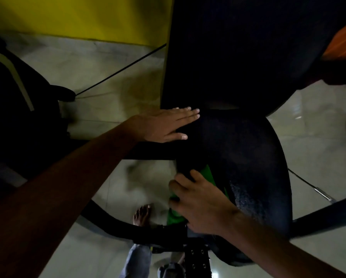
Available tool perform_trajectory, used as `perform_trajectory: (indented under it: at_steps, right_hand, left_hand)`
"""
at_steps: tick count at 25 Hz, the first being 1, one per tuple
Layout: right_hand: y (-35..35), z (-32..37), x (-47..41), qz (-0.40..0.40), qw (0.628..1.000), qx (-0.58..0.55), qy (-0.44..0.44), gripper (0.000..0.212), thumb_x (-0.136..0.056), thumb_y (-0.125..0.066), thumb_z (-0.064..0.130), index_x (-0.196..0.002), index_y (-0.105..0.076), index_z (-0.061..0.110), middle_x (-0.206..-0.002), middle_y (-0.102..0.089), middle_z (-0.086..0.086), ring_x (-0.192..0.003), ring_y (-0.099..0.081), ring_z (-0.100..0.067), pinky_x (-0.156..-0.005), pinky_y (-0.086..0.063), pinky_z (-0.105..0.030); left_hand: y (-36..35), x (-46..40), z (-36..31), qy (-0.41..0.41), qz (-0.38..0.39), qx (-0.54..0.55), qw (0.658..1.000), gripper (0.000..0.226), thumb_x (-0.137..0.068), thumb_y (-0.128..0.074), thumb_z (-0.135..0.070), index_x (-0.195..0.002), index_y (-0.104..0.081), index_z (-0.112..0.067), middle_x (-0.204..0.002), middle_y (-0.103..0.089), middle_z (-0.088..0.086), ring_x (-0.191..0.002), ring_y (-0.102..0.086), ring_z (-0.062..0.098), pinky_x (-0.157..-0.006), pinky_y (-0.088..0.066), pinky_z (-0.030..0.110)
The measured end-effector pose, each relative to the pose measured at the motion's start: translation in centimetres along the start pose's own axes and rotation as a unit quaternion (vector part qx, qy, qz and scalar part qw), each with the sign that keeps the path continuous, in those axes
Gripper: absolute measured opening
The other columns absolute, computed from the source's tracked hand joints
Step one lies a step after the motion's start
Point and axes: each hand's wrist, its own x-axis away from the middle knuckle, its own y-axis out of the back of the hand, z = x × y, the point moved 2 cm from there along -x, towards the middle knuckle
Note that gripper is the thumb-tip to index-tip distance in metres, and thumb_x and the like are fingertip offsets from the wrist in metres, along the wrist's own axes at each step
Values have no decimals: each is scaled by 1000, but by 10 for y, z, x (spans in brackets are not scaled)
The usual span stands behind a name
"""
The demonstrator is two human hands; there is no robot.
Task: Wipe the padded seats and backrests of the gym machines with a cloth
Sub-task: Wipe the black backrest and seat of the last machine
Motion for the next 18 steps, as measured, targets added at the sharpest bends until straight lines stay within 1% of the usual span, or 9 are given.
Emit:
perform_trajectory:
  at_steps: [2, 4, 5, 7, 9, 11, 14, 16, 18]
  right_hand:
    - [1, 1, 7, 22, 1000, 3, 17, 43, -53, -71, 49, -90, -69, 29, -101, -60, -3, -102, -46, -24, -79, -45, -38]
    - [11, -2, -7, 51, 998, 42, 8, 41, -68, -66, 45, -104, -66, 25, -110, -54, -6, -109, -42, -27, -84, -41, -41]
    - [15, -2, -17, 56, 997, 61, -5, 38, -76, -61, 41, -109, -64, 23, -113, -52, -7, -112, -40, -29, -86, -39, -43]
    - [20, 0, -28, 42, 994, 98, -16, 31, -84, -53, 33, -111, -63, 21, -115, -51, -9, -112, -40, -30, -88, -37, -44]
    - [17, 4, -25, 50, 993, 110, 2, 26, -86, -51, 29, -107, -65, 21, -114, -52, -8, -112, -40, -29, -90, -36, -44]
    - [13, 8, -12, 79, 993, 87, 31, 25, -84, -53, 29, -105, -65, 24, -112, -52, -5, -111, -40, -27, -89, -35, -42]
    - [17, 8, -2, 103, 988, 85, 76, 31, -78, -58, 34, -108, -64, 27, -113, -51, -3, -112, -40, -24, -85, -35, -39]
    - [20, 2, -7, 74, 994, 67, 42, 35, -78, -58, 36, -112, -62, 26, -117, -50, -4, -116, -38, -26, -89, -36, -41]
    - [17, 6, -5, 51, 996, 68, 14, 31, -81, -55, 34, -109, -64, 25, -116, -51, -6, -115, -40, -28, -90, -37, -43]
  left_hand:
    - [-3, 0, 2, 7, 3, -7, 1000, 75, -93, -27, -60, -153, -4, -19, -160, 0, -4, -146, 1, 9, -120, -9, 30]
    - [-3, -1, 1, 8, -4, -24, 1000, 82, -90, -22, -69, -153, -3, -20, -160, 0, -4, -146, 0, 9, -120, -11, 32]
    - [-4, -2, -1, 11, -3, -32, 999, 84, -89, -21, -71, -153, -2, -19, -160, 0, -3, -146, 1, 9, -120, -11, 32]
    - [-4, -1, -5, 23, 13, -40, 999, 89, -88, -23, -73, -153, 0, -16, -160, 3, -1, -146, 3, 10, -120, -7, 31]
    - [-5, 0, -9, 24, 16, -45, 999, 93, -86, -24, -76, -152, 1, -15, -160, 4, 1, -146, 4, 11, -120, -5, 32]
    - [-5, 0, -10, 27, 15, -50, 998, 94, -86, -23, -76, -152, 2, -14, -160, 4, 2, -147, 3, 12, -120, -6, 33]
    - [-5, 1, -12, 33, 13, -56, 998, 92, -85, -23, -72, -152, 0, -13, -160, 2, 3, -147, 1, 12, -120, -7, 33]
    - [-4, 3, -17, 26, -3, -53, 998, 88, -90, -28, -67, -152, -2, -12, -160, 0, 4, -147, 1, 13, -120, -4, 29]
    - [-7, 6, -26, 4, -17, -41, 999, 85, -93, -30, -65, -152, -7, -9, -160, -3, 6, -147, -1, 16, -119, -4, 27]
